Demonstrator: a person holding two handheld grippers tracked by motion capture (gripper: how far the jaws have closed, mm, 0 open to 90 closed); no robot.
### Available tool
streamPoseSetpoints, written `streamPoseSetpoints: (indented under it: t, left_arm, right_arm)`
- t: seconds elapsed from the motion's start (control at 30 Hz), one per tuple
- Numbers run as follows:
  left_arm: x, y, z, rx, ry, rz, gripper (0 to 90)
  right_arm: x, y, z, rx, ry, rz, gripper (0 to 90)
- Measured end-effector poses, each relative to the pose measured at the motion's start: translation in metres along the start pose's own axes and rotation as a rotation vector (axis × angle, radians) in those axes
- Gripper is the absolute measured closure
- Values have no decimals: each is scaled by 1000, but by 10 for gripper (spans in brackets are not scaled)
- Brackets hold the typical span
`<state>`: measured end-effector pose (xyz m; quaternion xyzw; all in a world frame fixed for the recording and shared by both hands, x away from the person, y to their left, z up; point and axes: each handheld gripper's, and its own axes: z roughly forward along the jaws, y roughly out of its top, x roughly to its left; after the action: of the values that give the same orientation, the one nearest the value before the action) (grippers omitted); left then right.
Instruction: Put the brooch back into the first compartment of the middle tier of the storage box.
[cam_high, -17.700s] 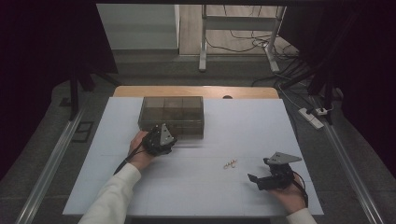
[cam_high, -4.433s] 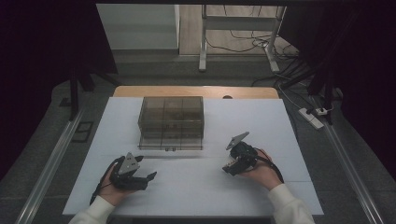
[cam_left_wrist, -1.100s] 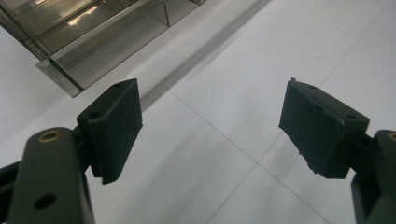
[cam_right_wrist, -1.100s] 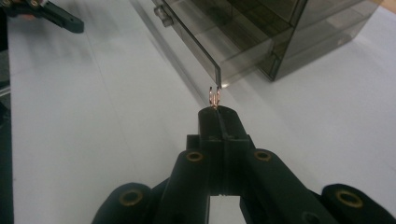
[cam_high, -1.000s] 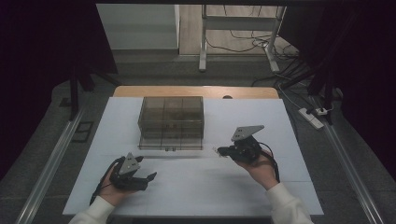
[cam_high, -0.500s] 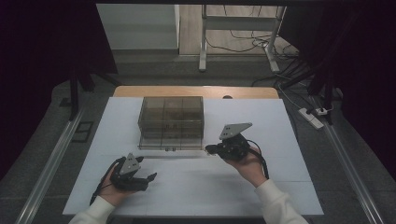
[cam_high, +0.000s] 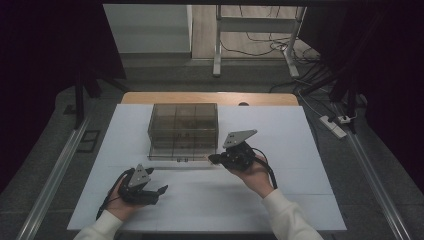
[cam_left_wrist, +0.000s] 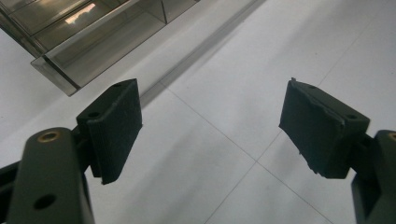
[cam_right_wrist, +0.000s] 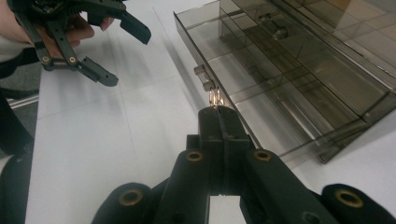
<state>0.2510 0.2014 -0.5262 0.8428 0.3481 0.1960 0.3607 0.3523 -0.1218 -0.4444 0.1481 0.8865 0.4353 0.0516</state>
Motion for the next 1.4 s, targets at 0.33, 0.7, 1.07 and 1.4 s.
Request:
streamPoseSetpoints:
  t: [0.33,0.7,1.07,1.4]
  left_arm:
    - [0,0,0,2,-1,3,206]
    - [0,0,-1,-5,6,-2,206]
    - [1,0,-1,-4,6,-3,206]
    - [1,-1,-1,-5,0,-1,206]
  right_arm:
    - [2,6,11,-23,-3,-8,895]
    - [2,12,21,-47,-6,-17,895]
    - [0,22,37,-64,24,-12,895]
    - [-7,37,66,-84,43,6,895]
